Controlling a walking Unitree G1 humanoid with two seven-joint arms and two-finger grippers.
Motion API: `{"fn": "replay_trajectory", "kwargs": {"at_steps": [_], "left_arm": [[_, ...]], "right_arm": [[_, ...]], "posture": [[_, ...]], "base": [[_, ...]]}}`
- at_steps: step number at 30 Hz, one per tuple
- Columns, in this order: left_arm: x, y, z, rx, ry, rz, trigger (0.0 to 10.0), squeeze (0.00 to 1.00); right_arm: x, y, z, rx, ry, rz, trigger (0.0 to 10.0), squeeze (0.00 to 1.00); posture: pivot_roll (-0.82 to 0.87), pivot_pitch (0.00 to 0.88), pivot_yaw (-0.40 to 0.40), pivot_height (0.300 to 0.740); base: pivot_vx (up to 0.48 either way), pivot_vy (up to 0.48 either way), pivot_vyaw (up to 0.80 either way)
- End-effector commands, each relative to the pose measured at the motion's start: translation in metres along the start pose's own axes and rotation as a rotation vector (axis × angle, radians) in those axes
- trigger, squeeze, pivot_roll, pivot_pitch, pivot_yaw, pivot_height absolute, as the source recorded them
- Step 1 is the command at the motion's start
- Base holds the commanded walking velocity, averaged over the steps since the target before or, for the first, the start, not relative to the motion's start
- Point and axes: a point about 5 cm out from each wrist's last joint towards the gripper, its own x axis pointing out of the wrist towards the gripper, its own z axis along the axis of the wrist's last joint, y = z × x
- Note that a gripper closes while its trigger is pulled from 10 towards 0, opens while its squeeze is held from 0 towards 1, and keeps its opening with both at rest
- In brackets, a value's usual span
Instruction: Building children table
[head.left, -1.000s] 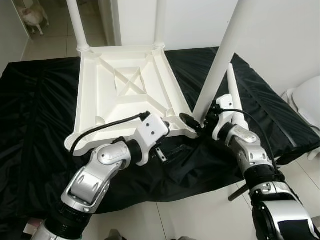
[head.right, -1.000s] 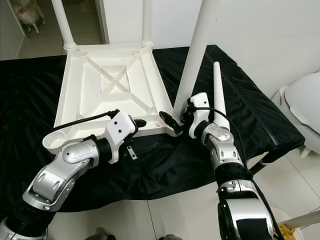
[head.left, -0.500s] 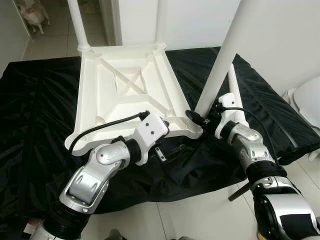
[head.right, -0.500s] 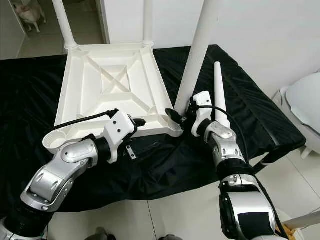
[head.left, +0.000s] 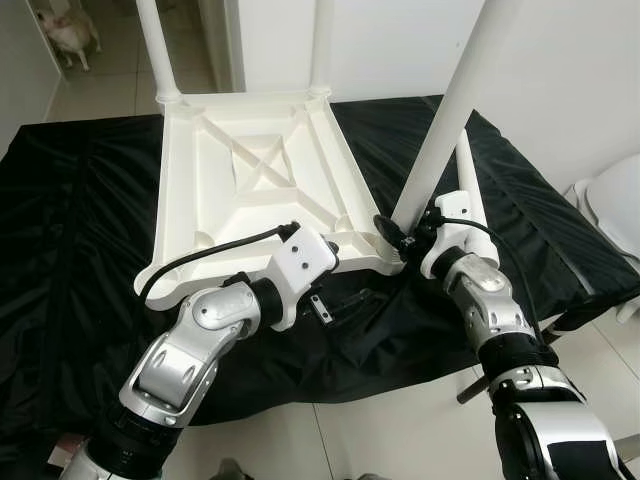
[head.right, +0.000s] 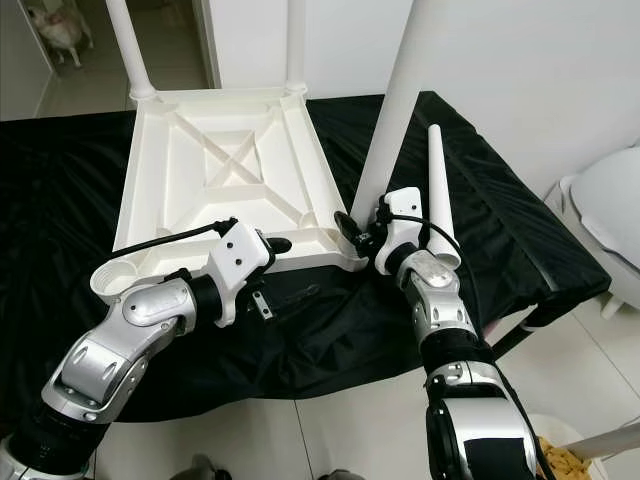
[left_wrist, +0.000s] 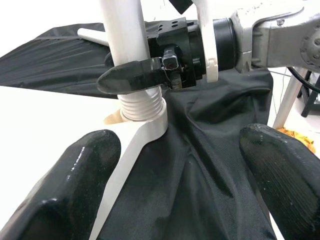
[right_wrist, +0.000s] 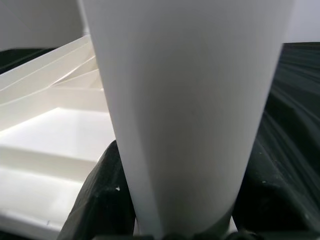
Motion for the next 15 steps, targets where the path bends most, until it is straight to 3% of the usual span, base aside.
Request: {"fn": "replay_trajectory", "kwargs": {"at_steps": [1,15], "left_arm": [[0.0,-0.001,-0.002,-0.002,0.013,0.004,10.0,0.0],[0.002,-0.003,-0.003,-0.001,0.011,-0.005,10.0,0.0]], "right_arm": [[-0.003,-0.002,-0.007,0.027,0.031,-0.085,0.0,0.0],[0.004,0.035,-0.009,0.09,0.006,-0.38,0.0,0.0]], "posture": [[-0.04,0.056,-0.013,0.74],[-0.04,0.038,-0.02,0.74]], "base": [[0.0,0.0,0.0],[0.0,0.0,0.0]]}}
